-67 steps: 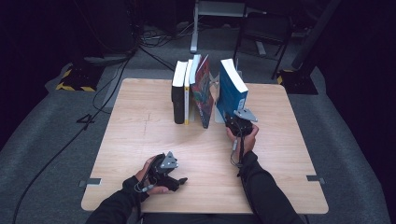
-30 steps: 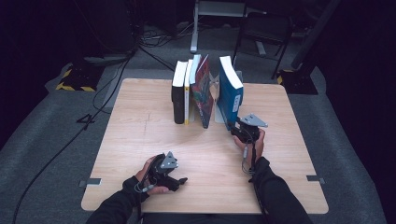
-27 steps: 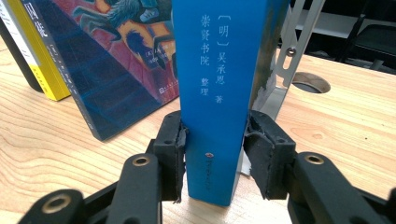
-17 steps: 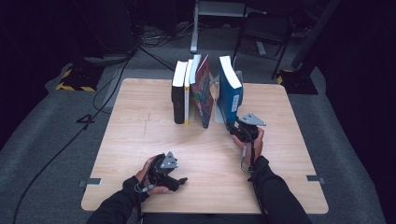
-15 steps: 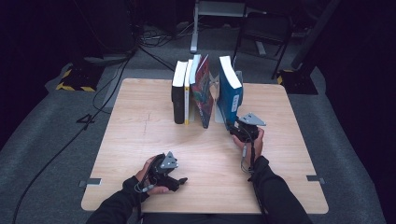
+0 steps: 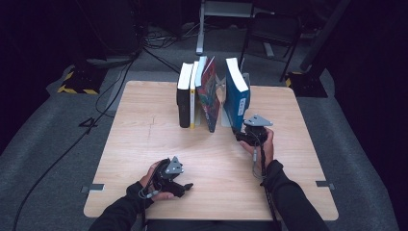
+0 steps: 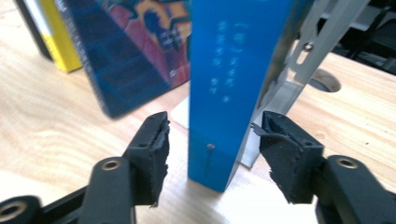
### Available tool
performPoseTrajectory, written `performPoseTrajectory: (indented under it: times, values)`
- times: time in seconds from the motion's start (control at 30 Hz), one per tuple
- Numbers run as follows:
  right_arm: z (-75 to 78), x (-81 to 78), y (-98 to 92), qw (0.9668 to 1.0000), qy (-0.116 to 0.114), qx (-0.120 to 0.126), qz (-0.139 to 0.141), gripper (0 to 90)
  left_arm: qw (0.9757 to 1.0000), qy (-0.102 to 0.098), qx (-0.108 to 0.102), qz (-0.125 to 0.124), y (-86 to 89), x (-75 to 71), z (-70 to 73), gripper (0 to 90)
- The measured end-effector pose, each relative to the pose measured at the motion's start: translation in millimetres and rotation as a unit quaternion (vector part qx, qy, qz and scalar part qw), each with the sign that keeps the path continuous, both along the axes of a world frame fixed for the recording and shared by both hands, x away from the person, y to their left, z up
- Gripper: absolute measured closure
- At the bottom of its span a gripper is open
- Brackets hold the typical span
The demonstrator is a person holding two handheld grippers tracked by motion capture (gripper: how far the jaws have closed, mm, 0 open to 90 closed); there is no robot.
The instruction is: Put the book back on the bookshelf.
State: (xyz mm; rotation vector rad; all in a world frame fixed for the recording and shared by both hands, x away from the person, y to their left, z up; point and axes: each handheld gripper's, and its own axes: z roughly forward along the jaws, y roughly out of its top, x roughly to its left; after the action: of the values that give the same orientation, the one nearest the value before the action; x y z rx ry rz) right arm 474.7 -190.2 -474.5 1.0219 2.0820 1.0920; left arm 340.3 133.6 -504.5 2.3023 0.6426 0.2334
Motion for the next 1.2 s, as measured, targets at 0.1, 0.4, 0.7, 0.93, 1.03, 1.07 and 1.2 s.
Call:
performPoseTrajectory:
  times: [0.1, 0.4, 0.7, 0.93, 1.03, 1.07, 1.2]
  values:
    - [4.1, -2.4, 0.8, 0.9995, 0.017, -0.021, 0.015, 39.3, 1.0, 0.0, 0.0, 0.0, 0.0, 0.0, 0.0, 16.5]
    - [9.9, -7.4, -1.9, 0.9974, 0.033, -0.05, 0.04, 34.6, 1.0, 0.0, 0.0, 0.0, 0.0, 0.0, 0.0, 16.5]
    - [19.1, -17.9, -10.5, 0.9931, 0.049, -0.076, 0.075, 31.4, 1.0, 0.0, 0.0, 0.0, 0.0, 0.0, 0.0, 16.5]
    - [24.9, -27.0, -20.5, 0.9901, 0.057, -0.079, 0.101, 33.4, 1.0, 0.0, 0.0, 0.0, 0.0, 0.0, 0.0, 16.5]
    - [25.6, -32.3, -24.1, 0.9883, 0.057, -0.095, 0.105, 31.4, 1.0, 0.0, 0.0, 0.0, 0.0, 0.0, 0.0, 16.5]
    - [25.8, -33.8, -25.5, 0.9877, 0.06, -0.097, 0.108, 31.3, 1.0, 0.0, 0.0, 0.0, -0.1, 0.0, 0.0, 16.5]
    - [26.5, -40.7, -30.6, 0.9855, 0.062, -0.102, 0.121, 32.8, 1.0, 0.0, 0.0, 0.0, 0.0, 0.0, 0.0, 16.5]
